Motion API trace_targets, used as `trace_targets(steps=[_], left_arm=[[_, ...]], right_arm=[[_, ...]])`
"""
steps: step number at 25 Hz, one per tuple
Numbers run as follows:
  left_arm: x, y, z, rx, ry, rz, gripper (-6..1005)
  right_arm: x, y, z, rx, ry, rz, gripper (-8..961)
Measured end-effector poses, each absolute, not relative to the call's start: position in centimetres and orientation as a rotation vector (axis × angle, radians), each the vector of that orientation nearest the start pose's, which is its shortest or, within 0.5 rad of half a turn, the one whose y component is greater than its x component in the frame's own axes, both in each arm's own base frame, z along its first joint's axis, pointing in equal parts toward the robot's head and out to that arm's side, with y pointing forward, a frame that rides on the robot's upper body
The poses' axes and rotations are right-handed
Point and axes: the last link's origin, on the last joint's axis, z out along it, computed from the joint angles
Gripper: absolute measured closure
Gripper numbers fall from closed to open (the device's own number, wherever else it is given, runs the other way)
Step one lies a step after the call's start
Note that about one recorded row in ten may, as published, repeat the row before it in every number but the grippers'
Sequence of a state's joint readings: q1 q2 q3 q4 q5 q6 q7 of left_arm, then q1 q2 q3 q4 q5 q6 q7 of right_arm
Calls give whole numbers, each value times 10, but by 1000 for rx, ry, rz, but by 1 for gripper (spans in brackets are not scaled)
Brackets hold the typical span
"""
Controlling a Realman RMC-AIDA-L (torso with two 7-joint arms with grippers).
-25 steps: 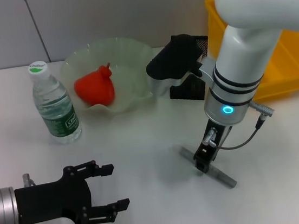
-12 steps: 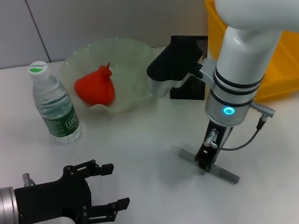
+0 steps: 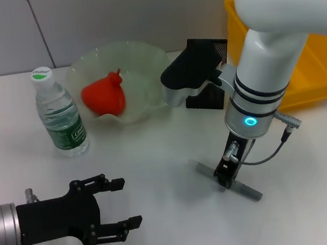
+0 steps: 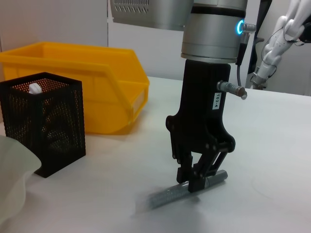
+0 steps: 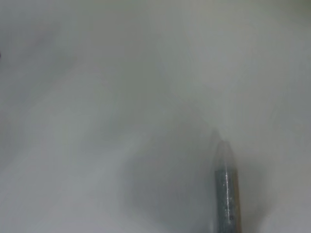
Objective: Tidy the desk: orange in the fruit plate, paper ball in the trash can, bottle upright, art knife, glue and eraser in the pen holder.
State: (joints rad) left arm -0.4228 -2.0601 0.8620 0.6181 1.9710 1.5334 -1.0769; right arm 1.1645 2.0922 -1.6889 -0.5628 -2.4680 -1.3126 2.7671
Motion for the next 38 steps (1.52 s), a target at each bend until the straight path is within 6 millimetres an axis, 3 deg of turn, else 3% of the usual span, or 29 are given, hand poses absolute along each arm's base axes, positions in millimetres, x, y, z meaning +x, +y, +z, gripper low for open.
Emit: trace_targets(steps=[38], left_arm=[[-292, 294, -22, -2845, -310, -521, 171]], right_arm=[[134, 386, -100, -2595, 916, -901, 816]])
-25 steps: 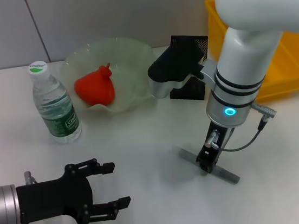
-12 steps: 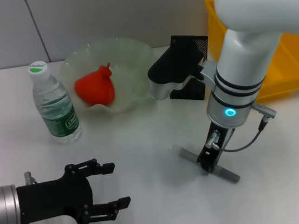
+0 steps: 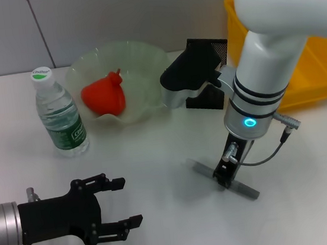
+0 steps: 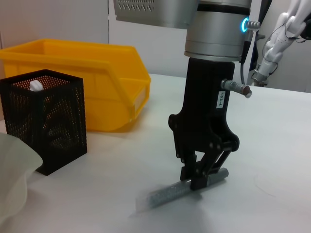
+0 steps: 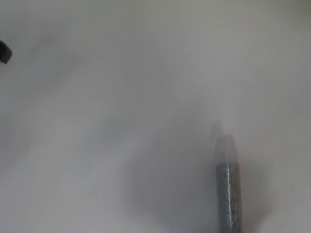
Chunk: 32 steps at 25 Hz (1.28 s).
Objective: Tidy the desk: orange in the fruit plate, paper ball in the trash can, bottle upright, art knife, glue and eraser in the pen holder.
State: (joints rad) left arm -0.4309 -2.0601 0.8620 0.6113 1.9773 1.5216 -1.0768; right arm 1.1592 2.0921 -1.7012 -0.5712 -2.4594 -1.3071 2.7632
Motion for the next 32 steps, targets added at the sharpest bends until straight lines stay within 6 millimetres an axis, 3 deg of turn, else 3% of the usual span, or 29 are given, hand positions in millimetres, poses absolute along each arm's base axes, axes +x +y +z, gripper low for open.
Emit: trace_targets(steps=[9, 16, 24, 32], left_arm=[[-293, 294, -22, -2845, -310, -520, 171], [-292, 295, -20, -2838, -304, -528, 171], [-290, 295, -21, -2834, -304, -545, 172], [-287, 295, -19, -2802, -306, -606, 172]], right_arm=[[111, 390, -92, -2649, 825, -755, 819], [98, 397, -74, -2713, 781, -539, 822], [112, 407, -50, -2721, 812, -288, 824], [138, 406, -30, -2772, 734, 127, 826]])
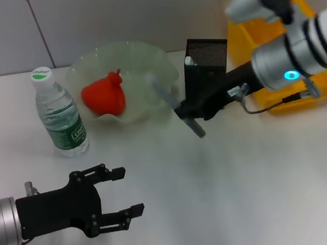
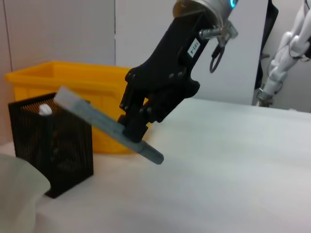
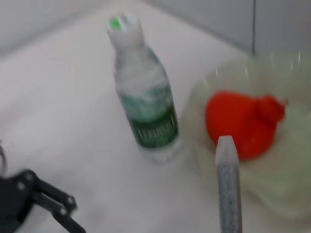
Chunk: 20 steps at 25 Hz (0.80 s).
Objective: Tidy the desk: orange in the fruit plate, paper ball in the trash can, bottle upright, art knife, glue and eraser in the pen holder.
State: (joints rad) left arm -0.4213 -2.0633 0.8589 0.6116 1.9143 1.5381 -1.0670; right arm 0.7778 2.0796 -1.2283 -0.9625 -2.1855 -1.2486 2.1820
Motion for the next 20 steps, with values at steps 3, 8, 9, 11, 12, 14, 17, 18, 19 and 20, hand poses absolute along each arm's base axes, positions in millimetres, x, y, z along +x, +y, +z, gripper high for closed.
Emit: trace_targets(steps=[3, 8, 9, 11, 12, 14, 17, 18, 19, 20], left_arm=[[-286, 294, -18, -2777, -309, -645, 171], [-285, 291, -20, -2722, -303, -730, 171], [-285, 291, -20, -2710, -304, -746, 171], [-285, 290, -20, -2686, -306, -775, 171], [-284, 289, -21, -2669, -307, -795, 171], [-285, 288, -22, -2630, -316, -838, 171], [-286, 285, -23, -2575, -322, -890, 171], [-286, 283, -23, -2563, -322, -900, 172], [-286, 282, -23, -2546, -320, -914, 172], [-287, 281, -23, -2529, -321, -926, 172]], right_arm=[[147, 404, -24, -2755, 680, 294, 825], [162, 398, -15, -2696, 590, 559, 824], [165, 397, -13, -2680, 573, 606, 824], [171, 396, -10, -2644, 553, 684, 825], [174, 395, -9, -2620, 541, 728, 825], [180, 394, -7, -2573, 514, 802, 826], [187, 392, -6, -2498, 482, 904, 827], [190, 392, -6, -2475, 474, 927, 827], [192, 392, -6, -2458, 465, 943, 827], [193, 391, -6, -2443, 455, 954, 827]])
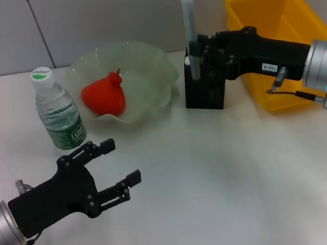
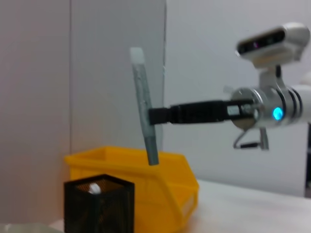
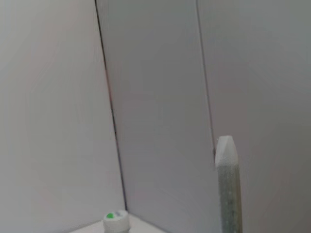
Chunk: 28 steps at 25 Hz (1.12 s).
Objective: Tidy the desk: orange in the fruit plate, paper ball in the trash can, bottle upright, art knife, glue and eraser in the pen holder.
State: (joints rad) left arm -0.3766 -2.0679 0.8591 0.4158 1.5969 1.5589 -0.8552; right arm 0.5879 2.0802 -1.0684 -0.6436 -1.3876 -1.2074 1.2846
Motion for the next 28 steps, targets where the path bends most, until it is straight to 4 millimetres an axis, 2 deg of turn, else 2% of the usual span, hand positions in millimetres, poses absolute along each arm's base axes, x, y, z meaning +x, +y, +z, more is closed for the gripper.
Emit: trace_targets(steps=[8, 14, 22, 28], left_arm=[[-290, 274, -29, -2431, -347, -995, 171], [-289, 274, -29, -2425, -347, -1004, 172], [-283, 277, -24, -2393, -349, -1060, 171], [-284, 277, -26, -2392, -359, -1055, 171]], right_arm=[[201, 391, -7, -2327, 426, 1037, 827], [206, 392, -5, -2224, 385, 1069, 828], [222, 399, -3, -2044, 393, 1036, 827], [225, 410, -6, -2018, 418, 963, 827]])
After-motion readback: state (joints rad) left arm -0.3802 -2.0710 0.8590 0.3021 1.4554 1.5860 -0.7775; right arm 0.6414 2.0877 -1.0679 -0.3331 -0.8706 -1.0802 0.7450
